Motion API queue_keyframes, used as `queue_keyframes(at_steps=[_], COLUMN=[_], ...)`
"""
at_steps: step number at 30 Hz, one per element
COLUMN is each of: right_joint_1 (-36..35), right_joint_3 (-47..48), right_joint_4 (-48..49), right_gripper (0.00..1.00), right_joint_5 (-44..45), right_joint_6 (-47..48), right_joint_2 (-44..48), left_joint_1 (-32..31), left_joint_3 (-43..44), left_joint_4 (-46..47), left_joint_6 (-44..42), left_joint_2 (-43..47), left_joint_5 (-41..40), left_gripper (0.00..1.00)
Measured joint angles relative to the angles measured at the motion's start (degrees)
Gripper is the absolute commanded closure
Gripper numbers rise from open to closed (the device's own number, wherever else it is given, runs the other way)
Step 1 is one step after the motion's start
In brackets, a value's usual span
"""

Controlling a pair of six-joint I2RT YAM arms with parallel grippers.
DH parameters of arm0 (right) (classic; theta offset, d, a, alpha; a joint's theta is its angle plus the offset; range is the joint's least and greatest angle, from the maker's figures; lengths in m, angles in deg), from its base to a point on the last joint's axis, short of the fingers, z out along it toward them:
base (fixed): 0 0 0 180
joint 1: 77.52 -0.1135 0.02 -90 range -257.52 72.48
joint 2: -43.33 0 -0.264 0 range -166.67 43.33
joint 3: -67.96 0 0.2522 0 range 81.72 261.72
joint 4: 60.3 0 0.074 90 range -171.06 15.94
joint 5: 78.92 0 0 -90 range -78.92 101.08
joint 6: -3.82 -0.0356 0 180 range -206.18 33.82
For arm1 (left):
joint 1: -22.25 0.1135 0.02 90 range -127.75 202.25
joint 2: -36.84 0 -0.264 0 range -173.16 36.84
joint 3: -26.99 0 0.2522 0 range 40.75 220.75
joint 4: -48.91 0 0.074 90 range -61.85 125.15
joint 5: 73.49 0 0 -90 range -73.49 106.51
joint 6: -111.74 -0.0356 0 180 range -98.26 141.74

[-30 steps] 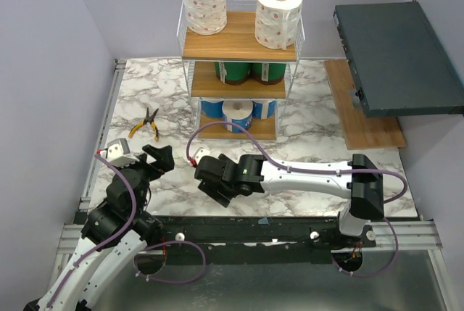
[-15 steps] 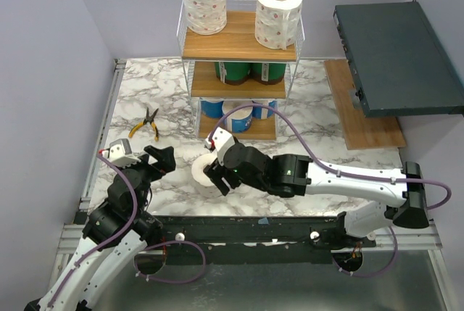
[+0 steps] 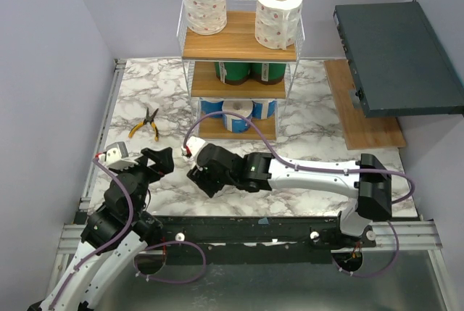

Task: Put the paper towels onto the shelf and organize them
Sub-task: Adjust the paper towel at the center of the board, then pick up the paper towel from the center of the board.

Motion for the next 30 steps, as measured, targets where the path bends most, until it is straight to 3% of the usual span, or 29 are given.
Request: queue_keyframes(at_steps=[15, 21, 25, 28, 30], right_joint_1=[1.9, 2.4, 2.8, 2.8, 2.8], right_joint_3=[4.2, 4.2, 4.2, 4.2, 4.2], right_joint_4=[0.9, 0.9, 0.9, 0.9, 0.7], right_gripper=[0.37, 0.41, 0.5, 0.67, 0.72], right_joint_5=[-1.9, -2.2, -2.2, -2.3, -2.4], right_joint_6=[2.4, 2.8, 2.9, 3.1, 3.1], right_joint_2=[-6.6, -8.9, -9.5, -9.5, -9.3], left_joint_1=[0.0, 0.0, 0.0, 0.0, 0.0], left_joint_3=[-0.4, -0.4, -0.4, -0.4, -0.4], left_joint_4=[-0.9, -1.0, -1.0, -1.0, -1.0], left_joint_6=[0.3, 0.3, 0.3, 0.3, 0.3], left_joint_2=[1.1, 1.4, 1.4, 1.4, 1.4], left_joint_5=[0.0, 0.0, 0.0, 0.0, 0.0], left_gripper=[0.02, 0.02, 0.02, 0.02, 0.02])
